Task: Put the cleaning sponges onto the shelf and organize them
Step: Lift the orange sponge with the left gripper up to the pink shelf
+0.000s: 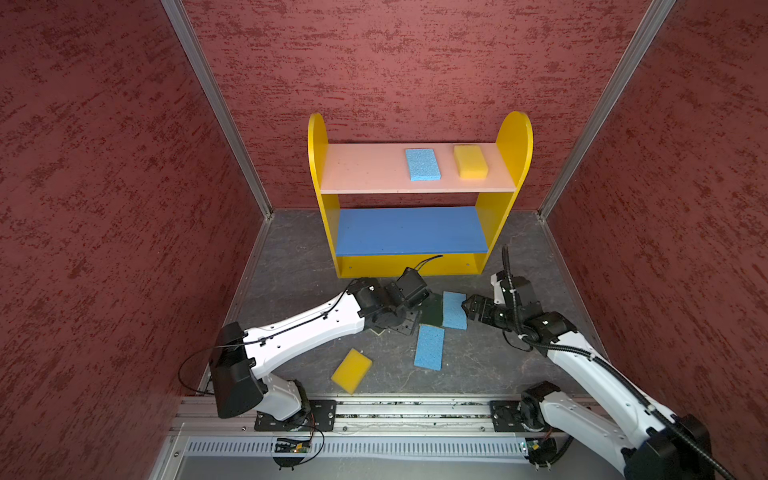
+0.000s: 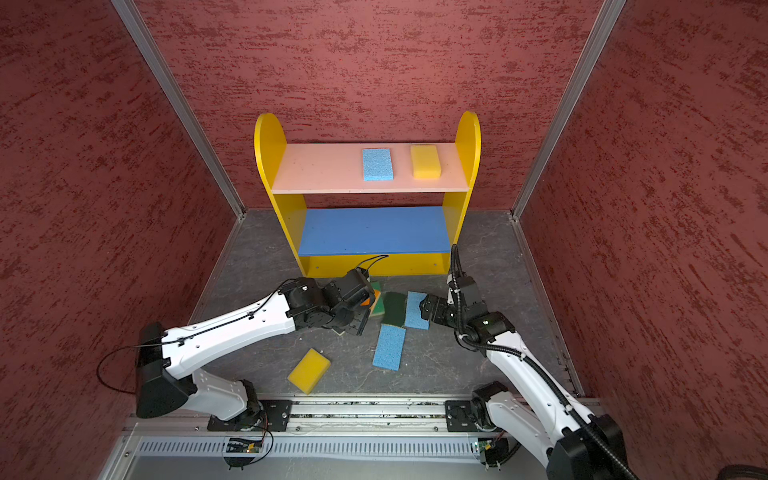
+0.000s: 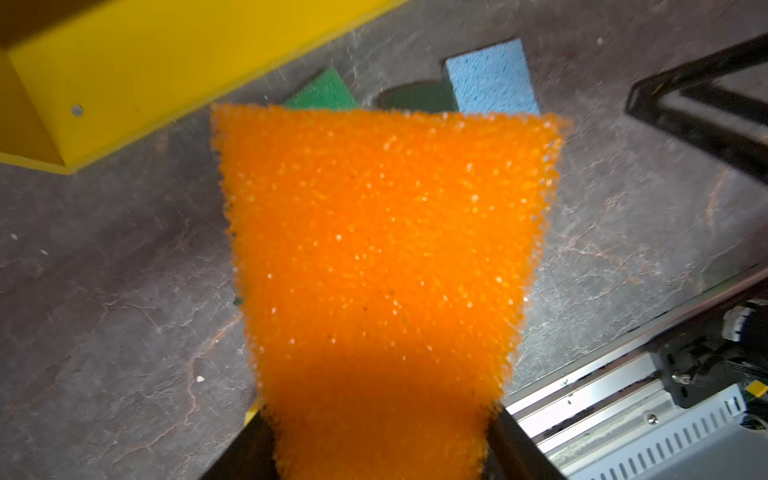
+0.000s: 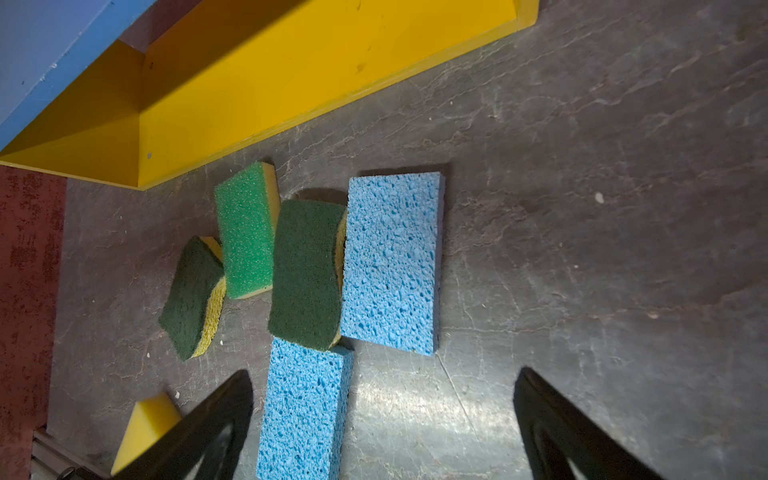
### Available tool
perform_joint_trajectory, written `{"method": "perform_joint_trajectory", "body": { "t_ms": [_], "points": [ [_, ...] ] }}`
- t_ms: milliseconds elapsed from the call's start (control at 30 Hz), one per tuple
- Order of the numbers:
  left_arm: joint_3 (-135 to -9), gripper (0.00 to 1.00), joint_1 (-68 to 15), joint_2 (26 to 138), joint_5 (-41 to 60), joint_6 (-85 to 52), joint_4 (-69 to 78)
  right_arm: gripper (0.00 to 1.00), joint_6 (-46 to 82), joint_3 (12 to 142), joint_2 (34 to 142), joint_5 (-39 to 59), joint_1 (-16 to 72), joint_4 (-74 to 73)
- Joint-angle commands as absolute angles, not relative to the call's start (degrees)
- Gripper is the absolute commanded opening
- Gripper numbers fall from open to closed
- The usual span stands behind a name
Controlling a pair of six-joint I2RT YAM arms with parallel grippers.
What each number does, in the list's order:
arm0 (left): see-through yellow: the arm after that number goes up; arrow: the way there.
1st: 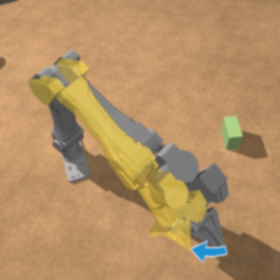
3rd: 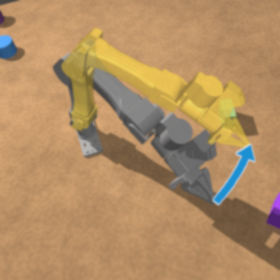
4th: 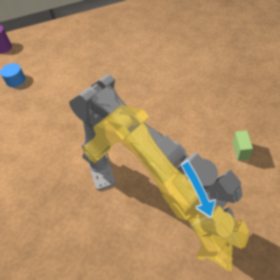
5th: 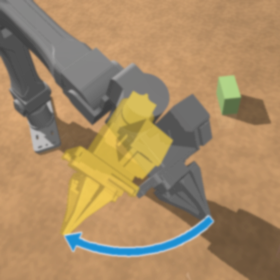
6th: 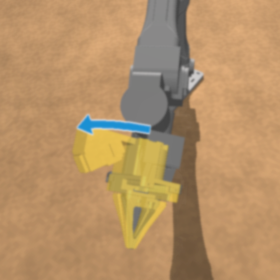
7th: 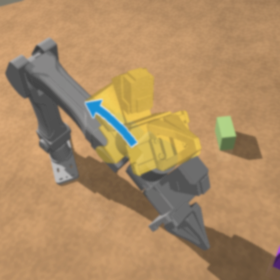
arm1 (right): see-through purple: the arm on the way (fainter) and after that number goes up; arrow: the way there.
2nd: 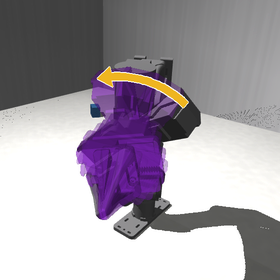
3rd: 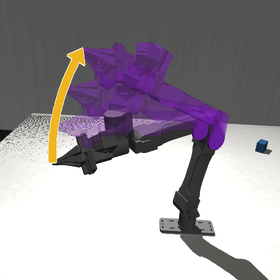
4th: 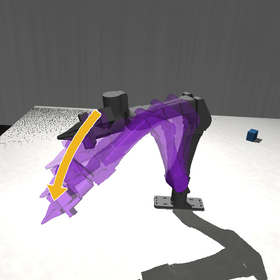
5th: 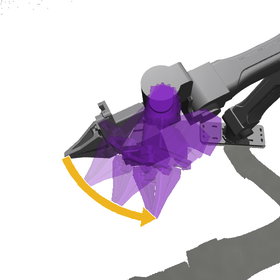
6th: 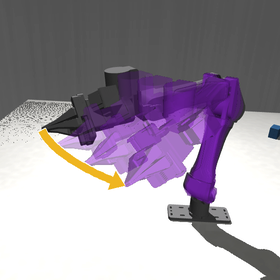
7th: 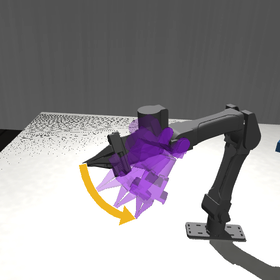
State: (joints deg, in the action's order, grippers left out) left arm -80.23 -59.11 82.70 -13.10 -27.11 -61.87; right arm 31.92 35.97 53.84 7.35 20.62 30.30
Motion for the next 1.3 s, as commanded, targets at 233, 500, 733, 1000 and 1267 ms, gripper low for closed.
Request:
{"method": "perform_joint_trajectory", "body": {
  "t_ms": [233, 500, 733, 1000, 1267],
  "points": [
    [-90.2, 0.62, -56.6, 78.4, -21.0, -21.2, -65.4, 0.99, 30.7, 39.7, 52.2, 5.7, 20.4, 32.1],
    [-97.1, 0.62, -54.3, 77.0, -24.7, -16.5, -61.6, 0.99, 30.8, 41.0, 52.1, 5.8, 20.4, 32.7],
    [-101.1, 0.63, -50.0, 77.0, -24.5, -11.0, -56.0, 0.99, 30.8, 42.0, 52.5, 5.8, 20.3, 33.3],
    [-106.4, 0.63, -46.0, 79.9, -25.7, -6.4, -50.6, 0.99, 30.5, 43.6, 54.4, 5.7, 20.4, 33.7],
    [-109.8, 0.64, -39.6, 83.7, -24.7, -3.6, -46.1, 0.99, 28.8, 46.3, 56.7, 5.2, 20.3, 35.0]
  ]
}}
